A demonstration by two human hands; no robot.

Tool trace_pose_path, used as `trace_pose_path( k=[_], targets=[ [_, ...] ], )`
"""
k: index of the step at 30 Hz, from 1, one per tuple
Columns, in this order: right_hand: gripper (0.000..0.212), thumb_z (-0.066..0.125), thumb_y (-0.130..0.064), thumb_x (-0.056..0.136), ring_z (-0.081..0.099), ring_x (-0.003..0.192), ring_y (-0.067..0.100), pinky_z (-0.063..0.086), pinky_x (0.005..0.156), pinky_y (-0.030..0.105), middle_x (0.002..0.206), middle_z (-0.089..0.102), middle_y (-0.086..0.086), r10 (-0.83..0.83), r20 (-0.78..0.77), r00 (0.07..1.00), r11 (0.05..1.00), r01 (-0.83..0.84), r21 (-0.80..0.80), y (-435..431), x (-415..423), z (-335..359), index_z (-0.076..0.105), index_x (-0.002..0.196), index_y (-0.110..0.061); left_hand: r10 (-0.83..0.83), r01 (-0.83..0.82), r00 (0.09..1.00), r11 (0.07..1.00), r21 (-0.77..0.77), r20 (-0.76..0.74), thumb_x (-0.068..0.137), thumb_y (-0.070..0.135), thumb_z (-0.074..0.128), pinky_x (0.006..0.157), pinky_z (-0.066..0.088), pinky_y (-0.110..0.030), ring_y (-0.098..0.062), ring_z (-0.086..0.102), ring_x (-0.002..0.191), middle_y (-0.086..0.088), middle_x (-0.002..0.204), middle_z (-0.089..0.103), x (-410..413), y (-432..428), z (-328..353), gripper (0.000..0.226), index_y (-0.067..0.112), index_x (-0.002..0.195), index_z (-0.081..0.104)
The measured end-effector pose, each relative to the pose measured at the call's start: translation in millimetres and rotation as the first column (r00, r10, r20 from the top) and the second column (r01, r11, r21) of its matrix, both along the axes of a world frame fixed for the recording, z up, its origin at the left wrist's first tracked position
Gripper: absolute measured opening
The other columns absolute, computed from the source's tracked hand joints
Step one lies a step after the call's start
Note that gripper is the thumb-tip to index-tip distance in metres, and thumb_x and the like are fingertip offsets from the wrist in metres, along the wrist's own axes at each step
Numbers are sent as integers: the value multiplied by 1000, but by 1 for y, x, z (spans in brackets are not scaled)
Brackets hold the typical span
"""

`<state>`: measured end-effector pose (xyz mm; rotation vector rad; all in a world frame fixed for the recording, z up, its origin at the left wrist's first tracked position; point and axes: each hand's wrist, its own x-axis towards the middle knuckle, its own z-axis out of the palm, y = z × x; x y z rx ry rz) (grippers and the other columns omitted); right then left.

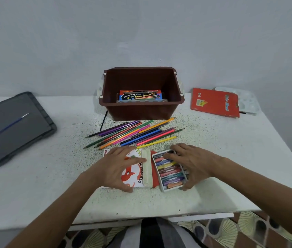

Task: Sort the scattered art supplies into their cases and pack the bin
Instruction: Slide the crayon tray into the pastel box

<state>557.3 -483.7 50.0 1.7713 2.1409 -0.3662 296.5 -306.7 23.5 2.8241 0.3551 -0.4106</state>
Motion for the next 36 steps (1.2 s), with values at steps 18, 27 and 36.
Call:
trace_pose_path(
  k=[18, 27, 36],
  targets=[
    [106, 50, -87, 69, 35, 131, 29, 37, 108, 51, 147, 33, 11, -59, -6, 998, 997, 59, 58, 10, -13, -14, 13, 150, -28, -21, 21, 1000, 1000, -12, 9, 68, 82, 61, 109, -6, -30, -15, -5, 148, 6, 164, -4, 5, -4, -2, 94, 66, 135, -3],
    [109, 45, -91, 68, 34, 135, 29, 36, 109, 51, 151, 32, 9, -83, -9, 997, 993, 83, 86, 3, -13, -16, 18, 151, -26, -34, 35, 999, 999, -39, 18, 66, 83, 61, 111, 1, -30, -16, -2, 150, 5, 164, -1, 6, -5, 2, 100, 54, 149, 13],
    [109, 43, -92, 67, 33, 134, 30, 36, 108, 50, 151, 30, 9, -140, -20, 990, 985, 142, 101, 2, -26, -18, 17, 150, -26, -6, 6, 1000, 1000, -22, -5, 70, 77, 65, 114, 1, -33, -16, -5, 148, 4, 164, -2, 8, -10, 3, 100, 51, 150, 12]
  ],
)
